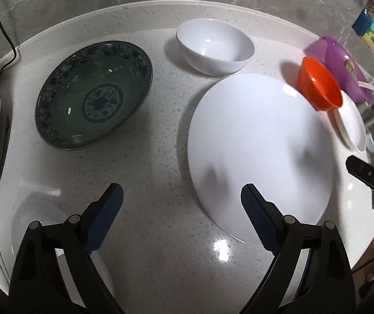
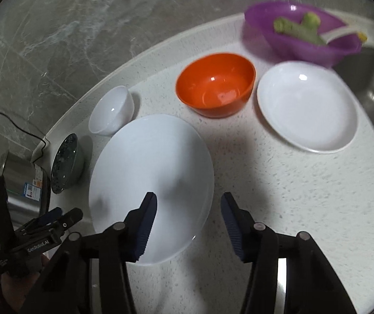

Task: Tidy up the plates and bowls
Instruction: 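Close the left gripper on the large white plate rim while the right gripper grips the opposite rim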

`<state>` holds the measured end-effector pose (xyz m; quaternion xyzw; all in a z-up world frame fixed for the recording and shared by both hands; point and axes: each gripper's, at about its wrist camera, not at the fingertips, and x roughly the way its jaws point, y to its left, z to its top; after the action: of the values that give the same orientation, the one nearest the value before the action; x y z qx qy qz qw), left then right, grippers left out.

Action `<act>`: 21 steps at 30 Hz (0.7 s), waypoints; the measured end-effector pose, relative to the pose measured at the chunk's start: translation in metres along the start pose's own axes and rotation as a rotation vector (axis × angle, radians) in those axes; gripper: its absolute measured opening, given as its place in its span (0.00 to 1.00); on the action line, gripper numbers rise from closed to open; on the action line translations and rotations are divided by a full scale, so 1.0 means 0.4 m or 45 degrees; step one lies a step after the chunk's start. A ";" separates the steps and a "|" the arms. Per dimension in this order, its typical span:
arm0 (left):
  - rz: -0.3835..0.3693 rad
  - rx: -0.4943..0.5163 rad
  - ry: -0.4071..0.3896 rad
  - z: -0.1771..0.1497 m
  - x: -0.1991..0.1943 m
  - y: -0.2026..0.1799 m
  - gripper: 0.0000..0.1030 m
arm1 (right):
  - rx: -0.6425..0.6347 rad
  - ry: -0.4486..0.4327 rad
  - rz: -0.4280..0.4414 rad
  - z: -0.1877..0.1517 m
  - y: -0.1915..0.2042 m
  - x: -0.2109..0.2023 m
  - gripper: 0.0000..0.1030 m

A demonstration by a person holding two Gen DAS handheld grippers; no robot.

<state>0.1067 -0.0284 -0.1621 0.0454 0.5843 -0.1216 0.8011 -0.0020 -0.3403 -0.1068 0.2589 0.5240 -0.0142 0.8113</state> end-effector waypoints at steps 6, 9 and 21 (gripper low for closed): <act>-0.017 -0.008 0.049 0.029 0.061 0.022 0.72 | 0.058 0.046 0.080 0.019 -0.051 0.057 0.53; -0.055 0.001 0.069 0.049 0.079 0.026 0.64 | 0.051 0.062 0.128 0.028 -0.062 0.080 0.53; -0.205 0.020 0.127 0.107 0.154 0.017 0.48 | 0.043 0.093 0.204 0.061 -0.087 0.128 0.45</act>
<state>0.1658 -0.0398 -0.2075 0.0107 0.6242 -0.1878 0.7583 0.0314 -0.3683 -0.1569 0.3138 0.5306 0.0514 0.7858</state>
